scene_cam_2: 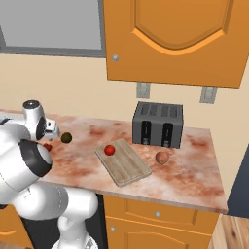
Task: Place the avocado, onion, tomato, and bell pepper on the cutting board.
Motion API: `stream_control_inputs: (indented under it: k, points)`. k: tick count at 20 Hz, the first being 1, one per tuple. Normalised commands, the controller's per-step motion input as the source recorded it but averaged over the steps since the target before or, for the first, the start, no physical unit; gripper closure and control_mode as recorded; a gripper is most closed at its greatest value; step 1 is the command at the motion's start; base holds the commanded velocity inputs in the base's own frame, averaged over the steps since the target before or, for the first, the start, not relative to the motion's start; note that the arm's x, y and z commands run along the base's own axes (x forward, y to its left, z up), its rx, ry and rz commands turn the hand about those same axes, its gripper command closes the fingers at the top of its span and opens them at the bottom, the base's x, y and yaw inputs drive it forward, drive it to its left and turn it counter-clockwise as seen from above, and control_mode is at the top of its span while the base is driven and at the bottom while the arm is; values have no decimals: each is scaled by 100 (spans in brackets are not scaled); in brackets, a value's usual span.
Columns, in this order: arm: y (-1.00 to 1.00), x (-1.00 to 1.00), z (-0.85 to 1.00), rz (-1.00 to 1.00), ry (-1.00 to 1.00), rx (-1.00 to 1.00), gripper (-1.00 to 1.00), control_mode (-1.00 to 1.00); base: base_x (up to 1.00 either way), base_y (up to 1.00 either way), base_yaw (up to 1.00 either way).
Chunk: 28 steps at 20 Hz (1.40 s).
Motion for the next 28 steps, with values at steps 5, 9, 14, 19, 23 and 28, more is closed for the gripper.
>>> stream_control_inputs:
  k: [5,9,14,19,23,28]
  points:
    - [0,2,-18,0,0,0,-100,-100,0,0,0]
    - [0,9,-19,0,0,0,-100,-100,0,0,0]
    - [1,7,-17,0,0,0,-100,-100,0,0,0]
    - [2,1,-15,0,0,0,-100,-100,0,0,0]
    - [9,1,-14,0,0,0,-100,-100,0,0,0]
    - [8,4,-13,0,0,0,-100,-100,0,0,0]
